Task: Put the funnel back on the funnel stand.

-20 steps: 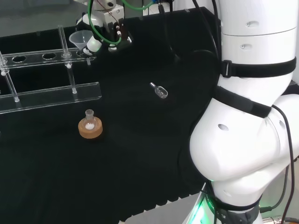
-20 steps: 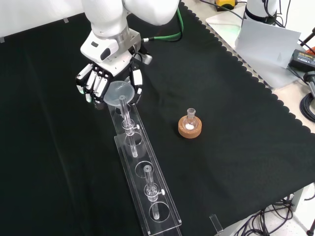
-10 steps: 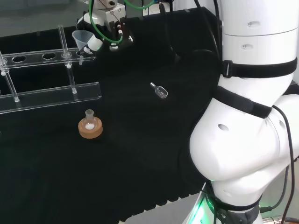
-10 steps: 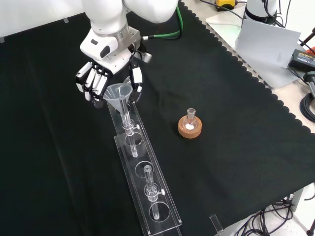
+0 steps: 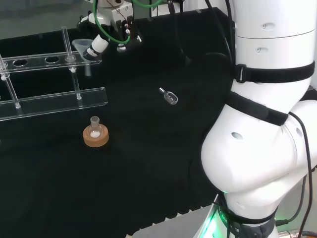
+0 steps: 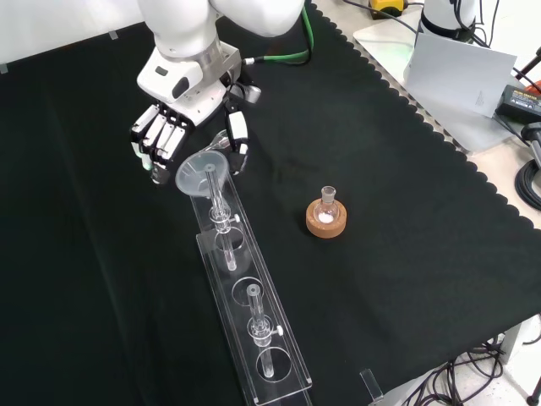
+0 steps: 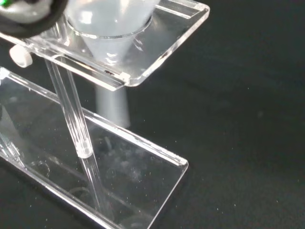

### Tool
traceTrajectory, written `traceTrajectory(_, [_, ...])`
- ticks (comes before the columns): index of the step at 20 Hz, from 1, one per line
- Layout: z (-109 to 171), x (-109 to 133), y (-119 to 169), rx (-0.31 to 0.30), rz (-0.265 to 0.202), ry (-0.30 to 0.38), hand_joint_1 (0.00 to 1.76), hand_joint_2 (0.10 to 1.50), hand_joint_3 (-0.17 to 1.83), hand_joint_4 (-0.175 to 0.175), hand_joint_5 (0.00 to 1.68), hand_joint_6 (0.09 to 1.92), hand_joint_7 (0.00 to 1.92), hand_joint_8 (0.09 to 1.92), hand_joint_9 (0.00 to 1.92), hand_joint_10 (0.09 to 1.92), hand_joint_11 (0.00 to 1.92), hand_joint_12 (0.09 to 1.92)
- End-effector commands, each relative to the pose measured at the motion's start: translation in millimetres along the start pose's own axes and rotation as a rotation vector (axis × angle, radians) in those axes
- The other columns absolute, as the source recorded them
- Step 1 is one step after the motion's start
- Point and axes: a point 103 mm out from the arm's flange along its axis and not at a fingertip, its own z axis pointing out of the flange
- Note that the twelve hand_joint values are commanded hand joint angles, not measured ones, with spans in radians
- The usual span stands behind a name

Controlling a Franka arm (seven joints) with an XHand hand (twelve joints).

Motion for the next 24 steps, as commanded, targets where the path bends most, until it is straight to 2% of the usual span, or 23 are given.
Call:
traceTrajectory(1, [-2,1,-7,0.016,-0.008,-0.013,0.63,0.58,0.38,-0.027,0.28,0.09,0.41,0.50,0.19,0.77,0.00,1.16])
traceTrajectory(11, [-29,13,-25,-0.051,-0.010,-0.045,0.61,0.59,0.36,-0.028,0.26,0.09,0.37,0.51,0.16,0.78,0.00,1.13])
traceTrajectory(24, [-72,29,-98,-0.142,0.046,-0.064,0.61,0.59,0.35,-0.029,0.26,0.09,0.36,0.52,0.15,0.78,0.00,1.12])
